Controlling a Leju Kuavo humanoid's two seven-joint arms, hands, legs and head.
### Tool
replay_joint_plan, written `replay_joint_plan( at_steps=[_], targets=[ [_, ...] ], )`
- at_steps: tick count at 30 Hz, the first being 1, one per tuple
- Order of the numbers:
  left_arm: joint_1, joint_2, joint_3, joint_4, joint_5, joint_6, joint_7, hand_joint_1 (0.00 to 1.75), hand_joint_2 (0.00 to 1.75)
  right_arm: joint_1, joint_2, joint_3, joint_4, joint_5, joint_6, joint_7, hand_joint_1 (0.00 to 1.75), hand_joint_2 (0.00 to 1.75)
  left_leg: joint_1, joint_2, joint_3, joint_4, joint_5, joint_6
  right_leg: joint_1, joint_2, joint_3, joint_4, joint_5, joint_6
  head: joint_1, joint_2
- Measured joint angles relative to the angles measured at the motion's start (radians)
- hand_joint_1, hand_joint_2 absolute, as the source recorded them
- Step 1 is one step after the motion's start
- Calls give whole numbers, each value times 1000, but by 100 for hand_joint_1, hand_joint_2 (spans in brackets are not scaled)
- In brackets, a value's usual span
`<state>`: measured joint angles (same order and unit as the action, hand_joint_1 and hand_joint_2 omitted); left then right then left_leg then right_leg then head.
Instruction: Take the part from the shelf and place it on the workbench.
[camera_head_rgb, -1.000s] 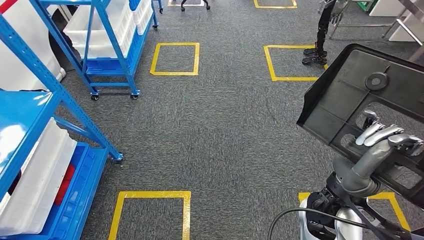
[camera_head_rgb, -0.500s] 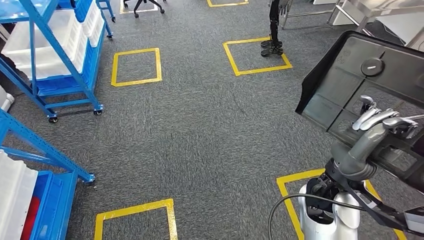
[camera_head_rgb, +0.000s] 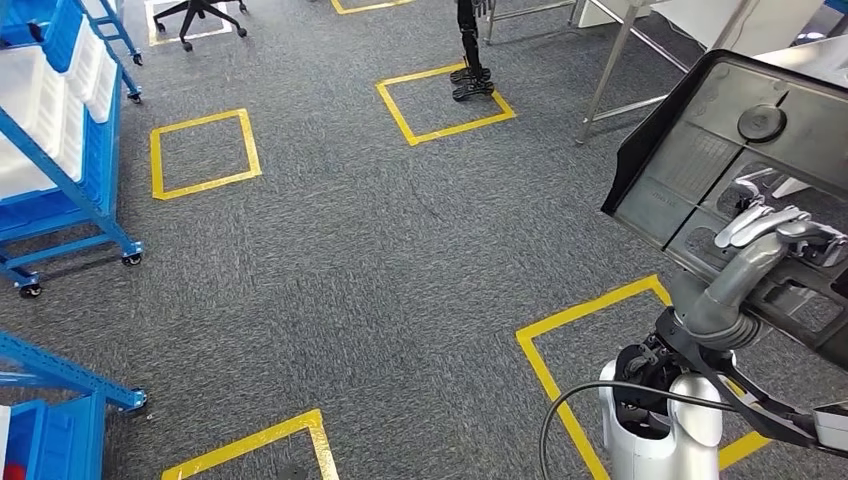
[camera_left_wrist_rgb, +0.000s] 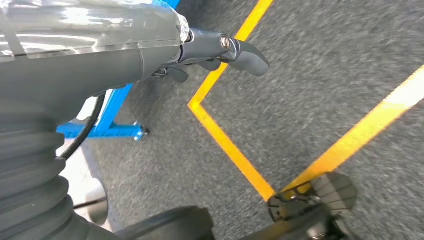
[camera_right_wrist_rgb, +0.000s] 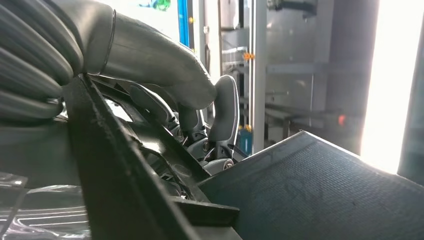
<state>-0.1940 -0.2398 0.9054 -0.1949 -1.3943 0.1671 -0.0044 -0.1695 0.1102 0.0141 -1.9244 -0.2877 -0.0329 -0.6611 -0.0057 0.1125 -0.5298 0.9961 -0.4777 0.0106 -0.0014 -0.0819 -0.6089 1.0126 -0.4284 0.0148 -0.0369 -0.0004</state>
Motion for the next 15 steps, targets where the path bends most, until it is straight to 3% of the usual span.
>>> replay_joint_plan(
  at_steps=[1, 2, 4, 6, 8, 9, 11, 12, 14, 15],
  targets=[
    [-1, -1, 0, 0, 4, 2, -1, 0, 175, -1, -2, 0, 1, -4, 1, 0, 175, 175, 0, 13, 4, -1, -3, -6, -1, 17, -1, -2, 1, -6, 0, 0],
    [-1, -1, 0, 0, 7, 3, 0, 0, 175, -1, -4, 0, 4, -7, 2, 0, 175, 175, 2, 10, 7, 3, -9, -12, -3, 30, 0, -4, 2, -11, 0, 0],
    [3, -1, 1, 0, 9, 4, 10, 0, 175, -6, -8, 0, 11, -12, 5, -1, 175, 175, 6, -36, -9, 51, -42, -22, -9, 56, 3, -10, 6, -24, 0, 0],
    [15, 0, 1, 0, 11, 4, 23, 0, 175, -11, -9, 2, 25, -15, 7, -1, 175, 175, 9, -94, -69, 177, -105, -26, -10, 82, 4, -11, 6, -33, 0, 0],
    [24, 2, 2, 0, 15, 3, 33, 0, 175, -14, -9, 6, 41, -16, 7, -2, 175, 175, 9, -107, -132, 295, -144, -28, -9, 111, 4, -9, 6, -36, 0, 0],
    [26, 2, 3, 0, 18, 3, 37, 0, 175, -16, -9, 8, 49, -16, 6, -2, 175, 175, 10, -107, -141, 306, -134, -27, -8, 126, 5, -8, 6, -35, 0, 0],
    [31, 3, 3, 0, 20, 4, 44, 0, 175, -24, -10, 12, 61, -17, 6, -2, 175, 175, 12, -116, -105, 212, -62, -24, -8, 156, 7, -5, 5, -33, 0, 0],
    [35, 4, 3, 0, 21, 4, 46, 0, 175, -27, -10, 13, 66, -17, 6, -2, 175, 175, 14, -139, -74, 141, -28, -20, -9, 170, 6, -2, 3, -30, 0, 0],
    [40, 4, 3, 0, 21, 3, 48, 0, 175, -33, -10, 16, 76, -19, 5, -1, 175, 175, 18, -183, -32, 40, 6, -14, -10, 195, -1, 5, 3, -19, 0, 0],
    [40, 4, 3, 1, 20, 2, 49, 0, 175, -34, -10, 18, 81, -20, 4, -1, 175, 175, 18, -194, -25, 25, 4, -10, -12, 205, -6, 6, 5, -11, 0, 0]
  ],
)
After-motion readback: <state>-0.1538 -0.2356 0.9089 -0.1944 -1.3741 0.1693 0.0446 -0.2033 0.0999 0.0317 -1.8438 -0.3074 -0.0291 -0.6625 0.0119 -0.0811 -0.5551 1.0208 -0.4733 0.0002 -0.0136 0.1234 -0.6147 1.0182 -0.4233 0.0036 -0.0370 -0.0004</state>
